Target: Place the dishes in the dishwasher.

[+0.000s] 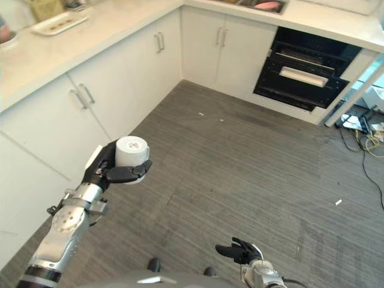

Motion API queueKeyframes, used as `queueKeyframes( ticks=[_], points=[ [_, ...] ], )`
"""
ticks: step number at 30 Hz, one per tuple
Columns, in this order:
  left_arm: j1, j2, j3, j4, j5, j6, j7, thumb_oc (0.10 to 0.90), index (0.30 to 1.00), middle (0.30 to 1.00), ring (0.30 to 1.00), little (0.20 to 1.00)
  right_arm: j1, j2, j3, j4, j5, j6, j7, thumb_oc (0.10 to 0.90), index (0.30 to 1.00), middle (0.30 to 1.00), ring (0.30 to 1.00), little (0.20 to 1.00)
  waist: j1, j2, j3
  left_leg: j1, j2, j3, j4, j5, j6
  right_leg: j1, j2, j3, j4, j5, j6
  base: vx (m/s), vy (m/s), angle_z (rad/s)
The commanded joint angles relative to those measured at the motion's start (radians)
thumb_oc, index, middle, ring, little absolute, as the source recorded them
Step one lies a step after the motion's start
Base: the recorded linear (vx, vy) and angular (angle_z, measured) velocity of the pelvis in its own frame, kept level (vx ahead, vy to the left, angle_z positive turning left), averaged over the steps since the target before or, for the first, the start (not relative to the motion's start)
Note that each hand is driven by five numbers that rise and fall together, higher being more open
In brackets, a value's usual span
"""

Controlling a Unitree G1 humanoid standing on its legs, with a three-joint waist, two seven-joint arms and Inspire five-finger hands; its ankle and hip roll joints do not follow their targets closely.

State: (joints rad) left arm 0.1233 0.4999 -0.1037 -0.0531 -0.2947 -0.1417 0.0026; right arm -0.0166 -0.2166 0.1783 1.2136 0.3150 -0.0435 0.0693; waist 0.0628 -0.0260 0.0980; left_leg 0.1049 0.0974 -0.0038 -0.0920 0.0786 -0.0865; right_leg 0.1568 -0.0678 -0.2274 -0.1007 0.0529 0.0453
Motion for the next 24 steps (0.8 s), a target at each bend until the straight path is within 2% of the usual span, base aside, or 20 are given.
queueKeyframes(
  ticks=[1,6,7,8,9,10,11,13,14,15,16,17,18,20,21,22,23,24],
  points=[
    [-0.143,-0.006,0.052,-0.104,0.037,-0.116,0.028,0.4,0.3,0.3,0.3,0.3,-0.001,0.006,0.017,0.035,-0.019,-0.009,0.005,0.8,0.9,0.9,0.9,0.9,-0.029,0.009,-0.019,0.008,0.018,0.005,0.005,-0.066,-0.033,-0.017,-0.055,-0.043,0.013,-0.056,0.101,0.08,-0.099,-0.37],
    [-0.144,-0.006,0.035,-0.08,0.053,-0.121,0.046,0.4,0.3,0.3,0.3,0.3,0.004,0.004,0.038,0.021,-0.028,-0.015,0.011,0.8,0.9,0.9,0.9,0.9,-0.046,0.016,-0.009,0.026,0.045,0.004,0.017,-0.065,-0.041,-0.013,-0.02,-0.012,0.019,-0.072,0.072,0.08,-0.155,-0.11],
    [-0.141,-0.007,0.036,-0.075,0.055,-0.124,0.054,0.4,0.3,0.3,0.3,0.3,-0.003,-0.003,0.057,0.001,-0.033,-0.022,0.011,0.8,0.9,0.9,0.9,0.9,-0.051,0.012,0.006,0.009,0.056,-0.005,0.106,-0.078,-0.041,-0.012,0.001,0.01,0.039,-0.095,0.048,0.06,-0.186,-0.17],
    [-0.142,-0.008,0.037,-0.074,0.055,-0.125,0.054,0.4,0.3,0.3,0.3,0.3,-0.003,-0.003,0.057,0.001,-0.033,-0.021,0.01,0.8,0.9,0.9,0.9,0.9,-0.052,0.014,0.006,0.001,0.058,-0.006,0.121,-0.087,-0.042,-0.015,0.002,0.01,0.044,-0.097,0.047,0.05,-0.261,-0.14],
    [-0.151,-0.013,0.032,-0.064,0.05,-0.123,0.066,0.4,0.3,0.3,0.3,0.3,-0.016,-0.009,0.071,-0.015,-0.035,-0.025,0.005,0.8,0.9,0.9,0.9,0.9,-0.046,0.003,0.037,-0.058,0.043,0.001,0.289,-0.057,-0.051,-0.006,0.011,0.016,0.07,-0.116,0.027,0.0,-0.137,-0.18],
    [-0.154,-0.013,0.031,-0.063,0.05,-0.123,0.067,0.4,0.3,0.3,0.3,0.3,-0.018,-0.009,0.07,-0.015,-0.035,-0.025,0.005,0.8,0.9,0.9,0.9,0.9,-0.05,0.005,0.038,-0.074,0.044,-0.005,0.315,-0.068,-0.051,-0.01,0.013,0.013,0.074,-0.118,0.027,0.01,-0.193,-0.12],
    [-0.16,-0.017,0.025,-0.057,0.046,-0.126,0.075,0.4,0.3,0.3,0.3,0.3,-0.025,-0.013,0.075,-0.025,-0.032,-0.026,0.003,0.8,0.9,0.9,0.9,0.9,-0.048,-0.004,0.051,-0.122,0.05,0.016,0.411,-0.039,-0.053,-0.002,0.009,0.004,0.083,-0.126,0.017,0.0,-0.055,-0.01],
    [-0.16,-0.017,0.025,-0.057,0.046,-0.126,0.075,0.4,0.3,0.3,0.3,0.3,-0.025,-0.013,0.075,-0.025,-0.032,-0.026,0.003,0.8,0.9,0.9,0.9,0.9,-0.048,-0.004,0.051,-0.122,0.05,0.016,0.411,-0.039,-0.053,-0.002,0.009,0.004,0.083,-0.126,0.017,0.08,-0.096,0.03],
    [-0.168,-0.026,0.009,-0.048,0.035,-0.127,0.083,0.4,0.3,0.3,0.3,0.3,-0.047,-0.027,0.071,-0.034,-0.023,-0.026,-0.015,0.8,0.9,0.9,0.9,0.9,-0.026,-0.014,0.068,-0.255,0.064,0.129,0.51,0.01,-0.037,0.036,0.007,-0.03,0.078,-0.147,0.011,0.15,-0.134,-0.06],
    [-0.168,-0.026,0.009,-0.048,0.035,-0.127,0.083,0.4,0.3,0.3,0.3,0.3,-0.047,-0.027,0.071,-0.034,-0.023,-0.026,-0.015,0.8,0.9,0.9,0.9,0.9,-0.026,-0.014,0.068,-0.255,0.064,0.129,0.51,0.01,-0.037,0.036,0.007,-0.03,0.078,-0.147,0.011,0.25,-0.134,0.32],
    [-0.163,-0.025,0.008,-0.053,0.039,-0.124,0.081,0.4,0.3,0.3,0.3,0.3,-0.051,-0.031,0.071,-0.036,-0.022,-0.026,-0.017,0.8,0.9,0.9,0.9,0.9,-0.011,-0.014,0.066,-0.302,0.06,0.159,0.472,-0.004,-0.024,0.052,0.01,-0.035,0.071,-0.154,0.014,0.42,0.104,0.57],
    [-0.15,-0.012,0.007,-0.073,0.051,-0.114,0.074,0.4,0.3,0.3,0.3,0.3,-0.062,-0.034,0.073,-0.028,-0.027,-0.027,-0.023,0.8,0.9,0.9,0.9,0.9,0.039,0.0,0.064,-0.377,0.056,0.15,0.278,0.079,-0.031,0.097,0.031,-0.026,0.048,-0.182,0.024,0.42,0.104,0.57],
    [-0.15,-0.012,0.007,-0.073,0.051,-0.114,0.074,0.4,0.3,0.3,0.3,0.3,-0.062,-0.034,0.073,-0.028,-0.027,-0.027,-0.023,0.8,0.9,0.9,0.9,0.9,0.039,0.0,0.064,-0.377,0.056,0.15,0.278,0.079,-0.031,0.097,0.031,-0.026,0.048,-0.182,0.024,0.42,0.128,0.41],
    [-0.158,-0.006,0.007,-0.071,0.058,-0.106,0.078,0.4,0.3,0.3,0.3,0.3,-0.077,-0.035,0.066,-0.009,-0.018,-0.027,-0.033,0.8,0.9,0.9,0.9,0.9,0.06,0.004,0.071,-0.403,0.067,0.14,0.118,0.131,-0.038,0.124,0.045,-0.026,0.039,-0.198,0.025,0.22,0.06,0.16],
    [-0.158,-0.006,0.007,-0.071,0.058,-0.106,0.078,0.4,0.3,0.3,0.3,0.3,-0.077,-0.035,0.066,-0.009,-0.018,-0.027,-0.033,0.8,0.9,0.9,0.9,0.9,0.06,0.004,0.071,-0.403,0.067,0.14,0.118,0.131,-0.038,0.124,0.045,-0.026,0.039,-0.198,0.025,0.33,0.127,-0.25],
    [-0.157,-0.004,0.009,-0.065,0.07,-0.1,0.082,0.4,0.3,0.3,0.3,0.3,-0.086,-0.029,0.058,0.016,-0.011,-0.026,-0.035,0.8,0.9,0.9,0.9,0.9,0.075,0.0,0.072,-0.439,0.094,0.16,0.039,0.151,-0.046,0.155,0.056,-0.023,0.027,-0.217,0.037,0.22,0.092,-0.18],
    [-0.157,-0.004,0.009,-0.065,0.07,-0.1,0.082,0.4,0.3,0.3,0.3,0.3,-0.086,-0.029,0.058,0.016,-0.011,-0.026,-0.035,0.8,0.9,0.9,0.9,0.9,0.075,0.0,0.072,-0.439,0.094,0.16,0.039,0.151,-0.046,0.155,0.056,-0.023,0.027,-0.217,0.037,0.49,0.227,-0.27],
    [-0.134,0.003,0.026,-0.071,0.07,-0.094,0.071,0.4,0.3,0.3,0.3,0.3,-0.074,-0.011,0.048,0.033,-0.011,-0.025,-0.028,0.8,0.9,0.9,0.9,0.9,0.086,-0.005,0.048,-0.429,0.107,0.206,0.033,0.167,-0.033,0.175,0.063,-0.014,0.027,-0.231,0.049,0.27,0.135,-0.09]
  ],
)
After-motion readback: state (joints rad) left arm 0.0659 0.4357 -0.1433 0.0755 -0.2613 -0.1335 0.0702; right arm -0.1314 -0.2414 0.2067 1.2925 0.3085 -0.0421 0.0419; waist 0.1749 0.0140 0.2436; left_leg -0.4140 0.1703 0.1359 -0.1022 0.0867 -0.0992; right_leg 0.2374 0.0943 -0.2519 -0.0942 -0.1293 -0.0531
